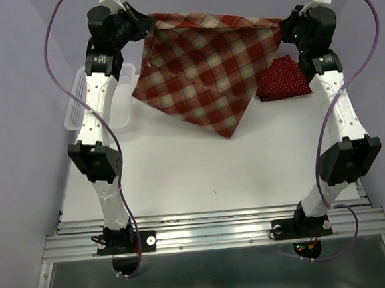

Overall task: Fold and stack the skirts
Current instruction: Flatten the skirt out

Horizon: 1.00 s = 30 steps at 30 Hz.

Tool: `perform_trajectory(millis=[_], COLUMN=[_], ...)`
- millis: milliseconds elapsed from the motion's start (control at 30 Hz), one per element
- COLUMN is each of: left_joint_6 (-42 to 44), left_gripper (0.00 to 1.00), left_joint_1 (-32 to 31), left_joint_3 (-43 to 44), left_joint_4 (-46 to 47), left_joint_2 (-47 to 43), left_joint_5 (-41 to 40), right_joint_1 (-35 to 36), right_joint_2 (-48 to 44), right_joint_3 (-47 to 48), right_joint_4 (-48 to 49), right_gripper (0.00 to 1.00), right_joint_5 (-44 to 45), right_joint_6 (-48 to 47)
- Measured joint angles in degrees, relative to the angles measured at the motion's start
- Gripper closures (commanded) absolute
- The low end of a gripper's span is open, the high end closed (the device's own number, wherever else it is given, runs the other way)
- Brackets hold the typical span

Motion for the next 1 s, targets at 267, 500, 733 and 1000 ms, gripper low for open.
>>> perform_trajectory(millis=[267,500,733,1000], left_joint_6=[-2.14,-0.35,-0.68,-2.05], left_gripper=[1.00,1.00,0.67,0.01], left_joint_1=[0.31,2.23,-0.98,-13.31], left_joint_3=[0.90,-28.04,-67.21,-87.21], left_joint_4=[1.16,14.03,20.02,-0.39], left_joint_2=[3.10,-13.18,-18.60,-39.06], left_joint_5=[7.98,14.12,14.93,9.01], right_joint_1=[-6.12,-5.75,-5.81,-6.14], right_joint_2=[5.40,-11.58,-17.59,-32.35], right_joint_3=[11.30,-13.03,-40.02,-49.44], right_joint_4=[-2.21,2.34,-4.81,-27.85], right_gripper=[0.97,0.91,0.70,0.00], right_joint_5=[-8.55,-10.38,-8.22,0.70], right_joint_6=[1.20,-1.16,2.80,6.25])
